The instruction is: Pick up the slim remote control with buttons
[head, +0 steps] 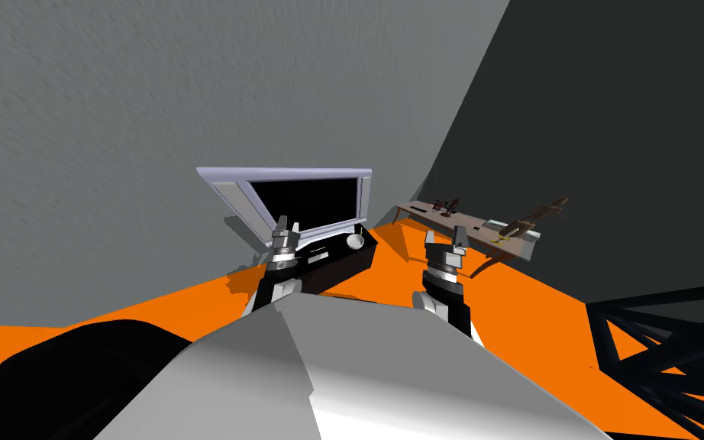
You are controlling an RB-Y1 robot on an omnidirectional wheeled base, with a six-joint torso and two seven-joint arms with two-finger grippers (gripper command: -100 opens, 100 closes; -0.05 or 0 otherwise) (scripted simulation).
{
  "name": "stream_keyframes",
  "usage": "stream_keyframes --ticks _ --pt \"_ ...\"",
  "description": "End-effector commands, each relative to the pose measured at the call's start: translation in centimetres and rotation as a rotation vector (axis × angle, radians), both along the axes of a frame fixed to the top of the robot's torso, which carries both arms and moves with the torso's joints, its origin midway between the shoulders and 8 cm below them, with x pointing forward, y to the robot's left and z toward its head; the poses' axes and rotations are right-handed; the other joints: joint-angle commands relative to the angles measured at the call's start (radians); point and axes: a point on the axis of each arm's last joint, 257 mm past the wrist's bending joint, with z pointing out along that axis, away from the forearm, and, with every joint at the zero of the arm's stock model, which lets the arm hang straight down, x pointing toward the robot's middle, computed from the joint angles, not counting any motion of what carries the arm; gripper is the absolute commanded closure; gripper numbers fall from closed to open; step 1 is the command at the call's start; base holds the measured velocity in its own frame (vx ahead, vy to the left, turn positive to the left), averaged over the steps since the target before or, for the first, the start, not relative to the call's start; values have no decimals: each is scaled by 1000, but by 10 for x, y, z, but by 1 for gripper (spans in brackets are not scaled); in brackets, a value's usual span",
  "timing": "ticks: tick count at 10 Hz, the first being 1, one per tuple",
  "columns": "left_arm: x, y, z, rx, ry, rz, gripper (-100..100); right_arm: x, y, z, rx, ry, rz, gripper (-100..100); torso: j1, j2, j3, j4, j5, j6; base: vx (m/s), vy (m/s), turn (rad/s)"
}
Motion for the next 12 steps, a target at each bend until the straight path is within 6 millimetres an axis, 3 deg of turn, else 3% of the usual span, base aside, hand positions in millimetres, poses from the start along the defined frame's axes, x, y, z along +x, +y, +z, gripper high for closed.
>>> stream_keyframes --ticks 1,5,9,12 --pt "6 -2 -6 20 23 -16 -100 0 0 0 0 0 0 0 0 0 0 0 0 0 3 -5 -34" --pt "32 2 -37 58 131 -51 -100 0 0 0 0 0 0 0 -1 -1 -1 0 0 0 16 -20 -61" --pt "68 20 -84 48 278 -53 -100 0 0 0 0 0 0 0 -2 -3 -2 -1 0 0 30 -41 -99" --pt "78 27 -102 35 332 -48 -100 0 0 0 0 0 0 0 -2 -2 -1 0 0 0 25 -29 -56"
